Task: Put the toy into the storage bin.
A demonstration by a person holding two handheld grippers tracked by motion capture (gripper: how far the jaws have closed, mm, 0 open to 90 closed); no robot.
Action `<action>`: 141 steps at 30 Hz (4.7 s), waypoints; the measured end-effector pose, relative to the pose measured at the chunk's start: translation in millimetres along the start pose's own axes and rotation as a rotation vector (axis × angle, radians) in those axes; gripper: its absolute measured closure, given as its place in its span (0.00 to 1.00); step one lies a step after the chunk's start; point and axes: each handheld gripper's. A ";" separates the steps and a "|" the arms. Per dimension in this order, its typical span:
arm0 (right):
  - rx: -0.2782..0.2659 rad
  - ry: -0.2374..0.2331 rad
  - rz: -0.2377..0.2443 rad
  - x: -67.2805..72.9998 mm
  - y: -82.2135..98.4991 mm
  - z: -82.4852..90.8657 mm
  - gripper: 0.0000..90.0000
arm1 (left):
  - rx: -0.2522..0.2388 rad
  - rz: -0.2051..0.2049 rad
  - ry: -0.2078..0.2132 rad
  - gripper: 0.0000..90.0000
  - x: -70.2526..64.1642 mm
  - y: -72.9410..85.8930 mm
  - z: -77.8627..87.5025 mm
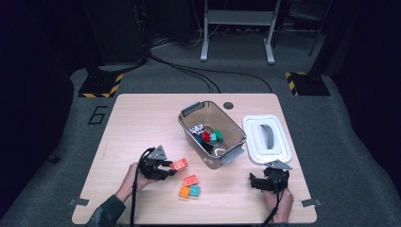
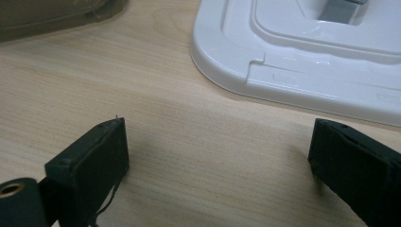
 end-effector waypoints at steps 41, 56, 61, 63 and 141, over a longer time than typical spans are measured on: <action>0.000 0.000 0.001 -0.1 0.0 0.0 0.05 | 0.007 0.110 -0.061 0.66 52.4 -27.6 60.8; 0.000 0.000 -0.001 -0.1 -0.1 0.0 0.05 | 0.015 0.120 -0.088 0.66 69.8 -47.3 81.1; -0.001 0.000 -0.002 0.0 -0.1 0.0 0.05 | 0.015 0.125 -0.096 0.66 73.4 -54.6 83.9; 0.000 -0.001 0.001 -0.1 0.0 0.0 0.05 | 0.023 0.119 -0.099 0.66 75.0 -59.2 85.8; 0.000 -0.001 0.001 -0.1 -0.1 0.0 0.05 | 0.285 0.002 -0.051 0.65 84.0 -207.7 45.0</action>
Point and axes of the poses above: each handheld gripper's, and its own axes: z roughly backward along the jaws, y roughly out of its underside, x roughly to its left, and after that the axes turned 1 degree about y, right-handed
